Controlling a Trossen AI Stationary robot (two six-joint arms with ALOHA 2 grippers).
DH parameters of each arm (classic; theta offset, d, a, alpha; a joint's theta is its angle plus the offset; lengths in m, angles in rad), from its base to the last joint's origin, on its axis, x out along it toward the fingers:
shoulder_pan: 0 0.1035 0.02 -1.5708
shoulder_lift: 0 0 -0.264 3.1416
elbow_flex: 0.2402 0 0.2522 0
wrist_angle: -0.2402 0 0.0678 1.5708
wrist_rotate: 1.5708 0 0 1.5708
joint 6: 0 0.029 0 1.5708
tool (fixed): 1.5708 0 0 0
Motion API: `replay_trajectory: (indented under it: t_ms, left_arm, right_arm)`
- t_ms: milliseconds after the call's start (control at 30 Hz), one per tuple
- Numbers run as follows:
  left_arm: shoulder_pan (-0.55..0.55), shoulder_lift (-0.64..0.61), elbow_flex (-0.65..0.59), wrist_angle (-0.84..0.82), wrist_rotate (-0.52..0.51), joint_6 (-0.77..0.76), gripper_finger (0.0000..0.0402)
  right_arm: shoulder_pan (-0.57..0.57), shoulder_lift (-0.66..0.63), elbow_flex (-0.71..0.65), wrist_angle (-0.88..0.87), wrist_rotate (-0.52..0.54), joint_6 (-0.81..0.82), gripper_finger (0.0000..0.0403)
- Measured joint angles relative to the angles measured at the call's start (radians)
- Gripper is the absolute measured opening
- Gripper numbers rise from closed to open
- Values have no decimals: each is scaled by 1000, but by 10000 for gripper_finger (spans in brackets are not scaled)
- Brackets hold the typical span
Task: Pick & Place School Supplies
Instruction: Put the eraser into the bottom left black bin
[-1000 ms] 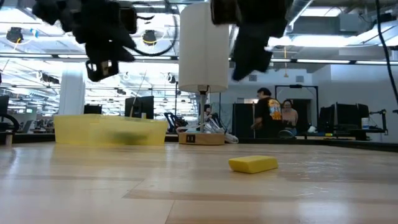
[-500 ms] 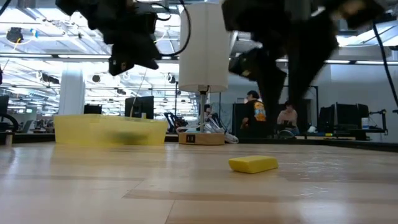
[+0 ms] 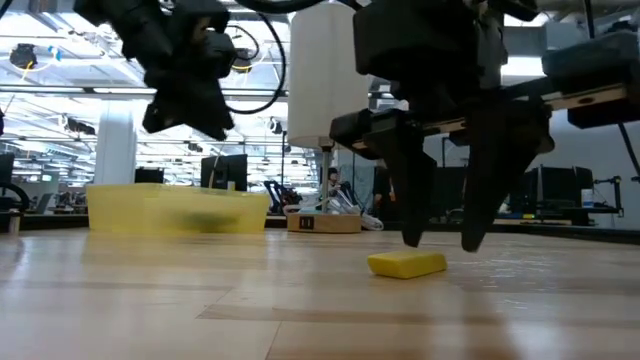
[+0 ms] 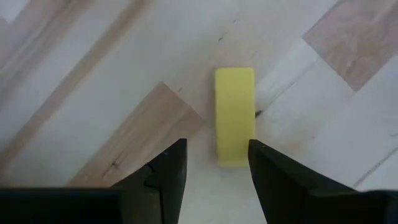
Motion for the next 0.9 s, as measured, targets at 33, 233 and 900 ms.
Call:
replay_trajectory:
  t_ms: [33,233,900]
  left_arm:
    - [-2,4,0,14,-2,-8,90]
    - [2,3,2,23,-11,-12,90]
    - [3,3,2,18,-39,14,90]
  right_arm:
    - [-4,-4,0,0,0,0,161]
    - [-35,-20,5,9,-2,-22,160]
    - [-40,10,5,68,-85,-34,160]
